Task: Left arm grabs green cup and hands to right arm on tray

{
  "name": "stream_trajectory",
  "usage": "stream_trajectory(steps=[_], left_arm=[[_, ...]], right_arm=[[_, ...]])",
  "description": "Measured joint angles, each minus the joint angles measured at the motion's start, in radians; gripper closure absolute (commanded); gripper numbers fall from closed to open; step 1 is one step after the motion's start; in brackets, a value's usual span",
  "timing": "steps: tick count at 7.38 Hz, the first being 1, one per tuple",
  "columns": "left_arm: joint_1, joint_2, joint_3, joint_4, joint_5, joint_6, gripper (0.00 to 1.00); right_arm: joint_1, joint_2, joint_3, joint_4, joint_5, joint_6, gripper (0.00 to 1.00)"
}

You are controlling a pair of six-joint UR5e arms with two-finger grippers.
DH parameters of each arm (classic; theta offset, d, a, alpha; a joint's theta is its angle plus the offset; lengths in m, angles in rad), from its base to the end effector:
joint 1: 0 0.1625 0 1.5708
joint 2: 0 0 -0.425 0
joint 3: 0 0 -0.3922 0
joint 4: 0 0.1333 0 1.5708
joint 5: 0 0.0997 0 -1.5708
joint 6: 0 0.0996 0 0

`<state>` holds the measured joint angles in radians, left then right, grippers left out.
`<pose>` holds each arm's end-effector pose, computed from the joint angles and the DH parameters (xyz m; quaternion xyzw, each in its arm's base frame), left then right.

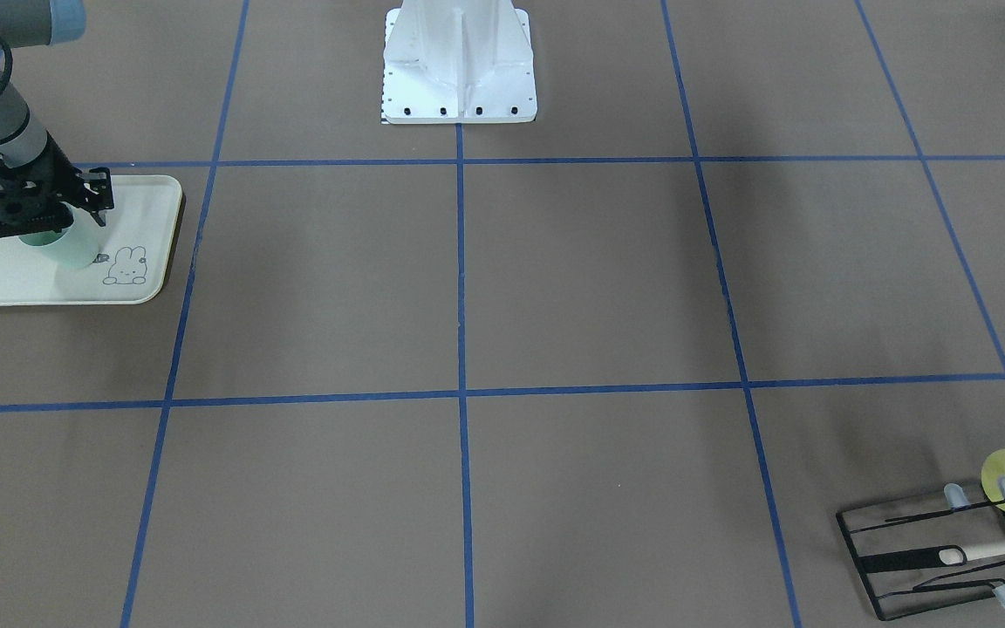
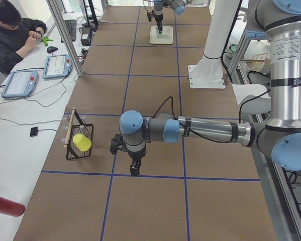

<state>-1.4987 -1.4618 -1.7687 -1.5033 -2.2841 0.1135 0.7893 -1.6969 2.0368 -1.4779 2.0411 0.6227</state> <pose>-0.0358 -0.4495 0.6233 0.0173 0.3488 0.0906 0.9326 -0.2502 -0.3773 0.4922 0.0125 -0.3086 -0.1252 0.9428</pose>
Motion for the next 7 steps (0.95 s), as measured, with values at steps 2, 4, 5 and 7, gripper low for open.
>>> stream_trajectory(steps=[2,4,5,7], left_arm=[[0.0,-0.004,0.0,0.0,0.0,-0.001,0.0],[0.0,-0.004,-0.001,0.0,0.0,0.001,0.0],[0.0,-0.005,-0.002,0.0,0.0,0.002,0.0],[0.0,-0.006,-0.002,-0.001,0.0,0.003,0.0]], right_arm=[[0.055,0.002,0.043,-0.006,0.004,-0.012,0.0],[0.144,0.03,0.055,-0.025,0.01,-0.09,0.0],[0.202,0.05,0.048,-0.056,0.018,-0.156,0.0],[0.346,0.093,-0.021,-0.103,0.051,-0.323,0.0]])
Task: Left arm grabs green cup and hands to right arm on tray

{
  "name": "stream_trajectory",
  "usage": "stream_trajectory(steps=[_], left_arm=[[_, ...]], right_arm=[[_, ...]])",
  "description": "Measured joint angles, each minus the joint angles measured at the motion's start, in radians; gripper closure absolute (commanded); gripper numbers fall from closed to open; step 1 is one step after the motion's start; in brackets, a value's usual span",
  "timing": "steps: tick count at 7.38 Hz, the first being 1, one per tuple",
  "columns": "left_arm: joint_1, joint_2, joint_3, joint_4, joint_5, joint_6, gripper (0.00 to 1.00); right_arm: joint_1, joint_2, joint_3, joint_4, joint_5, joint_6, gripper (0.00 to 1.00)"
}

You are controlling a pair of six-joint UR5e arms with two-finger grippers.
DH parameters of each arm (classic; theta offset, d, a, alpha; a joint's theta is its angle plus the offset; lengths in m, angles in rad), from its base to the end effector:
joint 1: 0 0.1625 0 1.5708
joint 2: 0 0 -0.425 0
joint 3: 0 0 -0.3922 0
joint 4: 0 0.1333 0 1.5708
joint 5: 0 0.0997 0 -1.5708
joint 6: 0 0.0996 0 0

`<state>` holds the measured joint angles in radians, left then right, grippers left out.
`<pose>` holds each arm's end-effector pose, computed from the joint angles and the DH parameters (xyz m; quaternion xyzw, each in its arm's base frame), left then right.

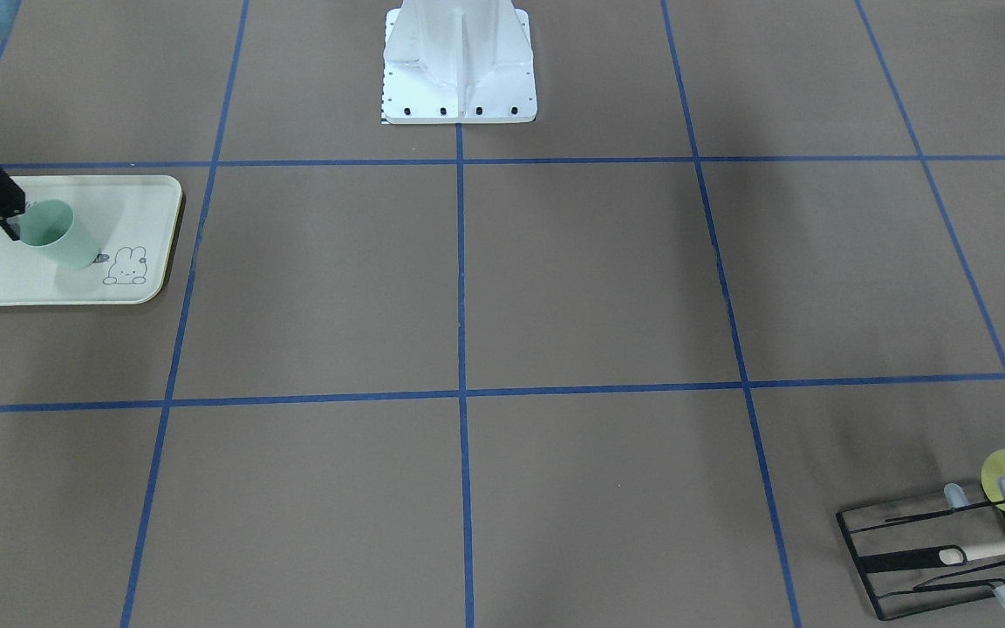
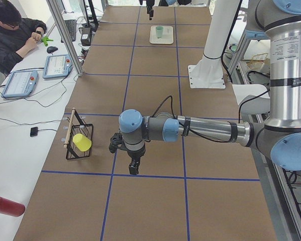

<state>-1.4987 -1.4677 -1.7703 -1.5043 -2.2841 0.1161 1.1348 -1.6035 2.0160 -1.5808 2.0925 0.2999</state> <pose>-0.0356 -0.4523 0.6198 0.0217 0.3487 0.0932 0.9323 -0.1231 -0.4622 0.4704 0.0893 -0.3053 -0.1158 0.9410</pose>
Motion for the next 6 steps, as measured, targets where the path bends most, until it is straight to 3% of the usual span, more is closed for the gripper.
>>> stream_trajectory(steps=[3,6], left_arm=[[0.0,0.003,0.002,-0.001,0.003,0.002,0.0],[-0.016,0.008,0.014,-0.001,0.001,0.002,0.0]], right_arm=[[0.243,0.046,-0.235,-0.006,0.102,-0.345,0.0],[0.386,0.027,-0.365,-0.01,0.128,-0.432,0.0]])
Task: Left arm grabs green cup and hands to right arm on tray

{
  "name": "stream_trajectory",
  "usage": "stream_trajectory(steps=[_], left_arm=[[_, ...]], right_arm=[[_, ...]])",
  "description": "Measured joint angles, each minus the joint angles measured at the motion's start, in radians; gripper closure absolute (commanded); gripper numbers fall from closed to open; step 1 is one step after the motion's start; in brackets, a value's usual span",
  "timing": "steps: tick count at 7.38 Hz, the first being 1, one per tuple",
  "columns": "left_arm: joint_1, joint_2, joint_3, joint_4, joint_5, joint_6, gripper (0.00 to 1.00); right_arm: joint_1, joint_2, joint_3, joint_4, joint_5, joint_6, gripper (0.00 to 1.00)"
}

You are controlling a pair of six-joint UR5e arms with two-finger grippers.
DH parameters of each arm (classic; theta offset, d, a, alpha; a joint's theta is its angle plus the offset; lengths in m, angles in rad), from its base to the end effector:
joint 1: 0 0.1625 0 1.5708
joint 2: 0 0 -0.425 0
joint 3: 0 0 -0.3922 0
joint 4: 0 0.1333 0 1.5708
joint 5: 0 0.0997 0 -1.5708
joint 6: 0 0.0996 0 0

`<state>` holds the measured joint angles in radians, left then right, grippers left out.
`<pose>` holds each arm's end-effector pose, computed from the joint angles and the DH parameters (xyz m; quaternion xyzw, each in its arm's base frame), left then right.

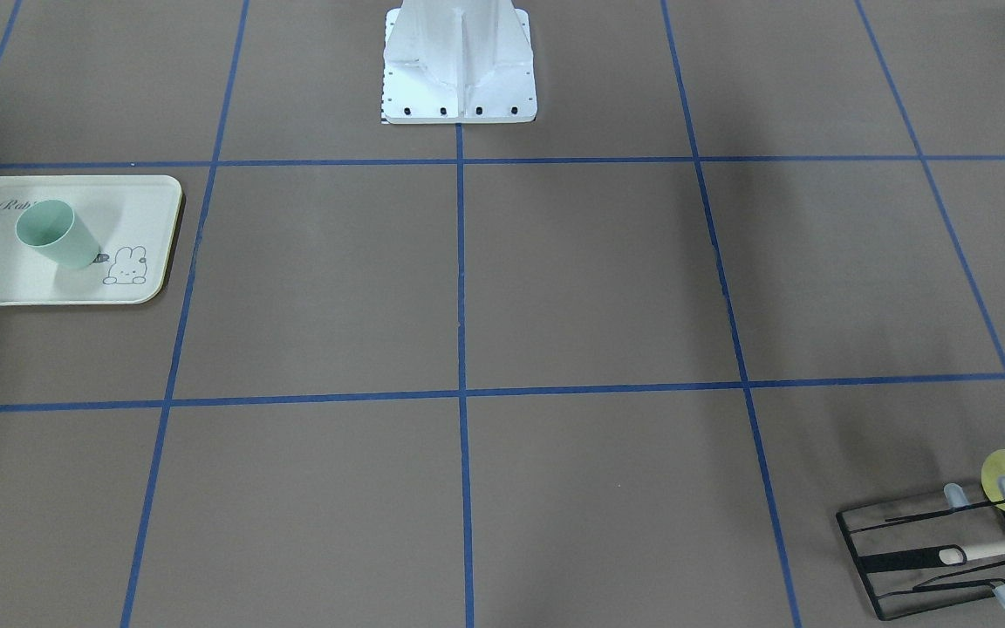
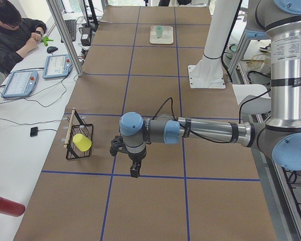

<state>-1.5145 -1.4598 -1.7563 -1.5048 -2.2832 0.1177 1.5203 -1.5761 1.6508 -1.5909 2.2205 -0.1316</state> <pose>-0.0431 -0.4475 0.6302 0.0147 0.3484 0.0829 0.9335 0.0481 -0.4958 0.6320 0.0388 -0.3177 -0.0948 0.9426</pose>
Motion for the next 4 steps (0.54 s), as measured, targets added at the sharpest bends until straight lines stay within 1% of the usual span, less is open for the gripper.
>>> stream_trajectory(steps=[2,4], left_arm=[[-0.032,0.005,0.002,0.0,-0.017,-0.001,0.0],[-0.063,0.022,-0.001,0.0,-0.076,0.001,0.0]], right_arm=[[0.032,-0.017,-0.01,-0.002,0.025,0.009,0.0],[0.036,-0.02,-0.011,-0.001,0.031,0.022,0.0]])
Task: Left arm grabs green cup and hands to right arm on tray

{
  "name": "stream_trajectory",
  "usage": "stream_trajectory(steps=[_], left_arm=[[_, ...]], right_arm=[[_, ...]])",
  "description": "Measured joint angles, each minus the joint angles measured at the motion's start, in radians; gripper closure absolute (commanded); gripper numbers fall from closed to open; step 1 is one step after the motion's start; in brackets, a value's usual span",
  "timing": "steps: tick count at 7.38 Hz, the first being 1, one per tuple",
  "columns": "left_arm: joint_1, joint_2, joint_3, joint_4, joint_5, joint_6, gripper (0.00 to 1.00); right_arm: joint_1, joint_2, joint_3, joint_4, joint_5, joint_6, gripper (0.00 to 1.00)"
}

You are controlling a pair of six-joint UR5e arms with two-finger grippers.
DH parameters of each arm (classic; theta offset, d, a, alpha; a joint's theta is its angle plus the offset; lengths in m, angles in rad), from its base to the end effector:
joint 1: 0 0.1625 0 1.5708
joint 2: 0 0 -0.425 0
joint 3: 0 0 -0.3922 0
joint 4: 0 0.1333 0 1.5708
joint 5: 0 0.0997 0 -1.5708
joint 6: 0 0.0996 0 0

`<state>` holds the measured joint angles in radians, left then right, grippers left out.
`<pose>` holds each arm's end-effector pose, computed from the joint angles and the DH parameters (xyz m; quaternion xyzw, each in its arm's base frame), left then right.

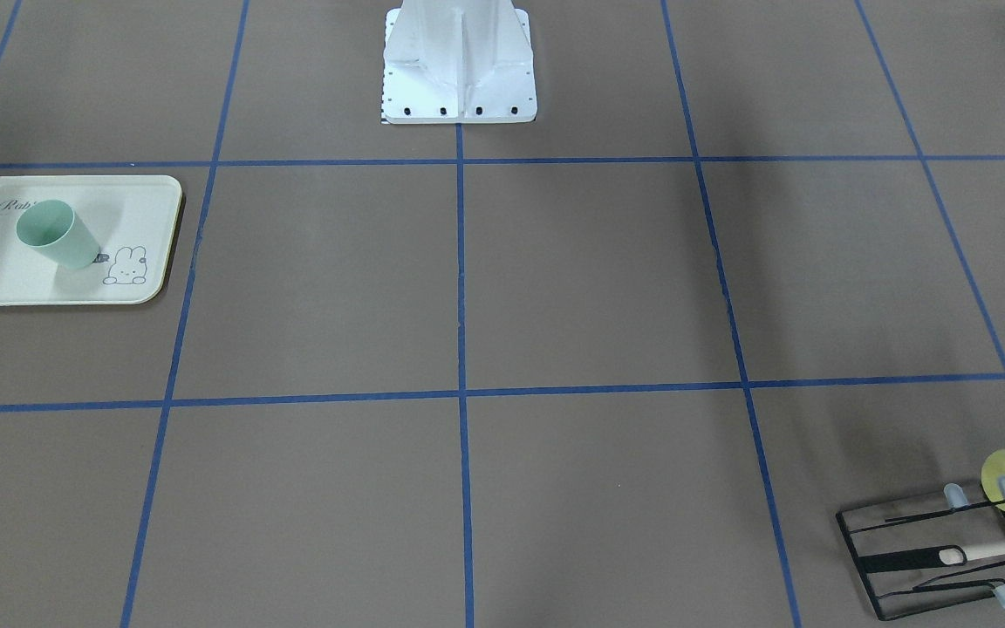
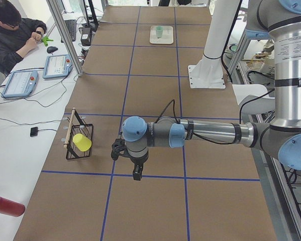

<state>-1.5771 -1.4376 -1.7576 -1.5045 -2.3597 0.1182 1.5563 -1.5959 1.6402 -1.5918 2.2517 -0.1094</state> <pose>-0.0654 -0.4336 0.6342 0.0181 0.3839 0.0492 0.9219 0.0636 -0.4836 0.6450 0.0268 -0.3330 -0.0622 0.9405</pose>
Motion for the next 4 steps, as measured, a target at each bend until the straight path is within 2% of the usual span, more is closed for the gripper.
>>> stream_trajectory(steps=[4], left_arm=[[-0.044,-0.004,-0.009,0.001,-0.018,0.001,0.0]], right_arm=[[0.0,-0.003,-0.002,0.007,0.003,0.014,0.0]])
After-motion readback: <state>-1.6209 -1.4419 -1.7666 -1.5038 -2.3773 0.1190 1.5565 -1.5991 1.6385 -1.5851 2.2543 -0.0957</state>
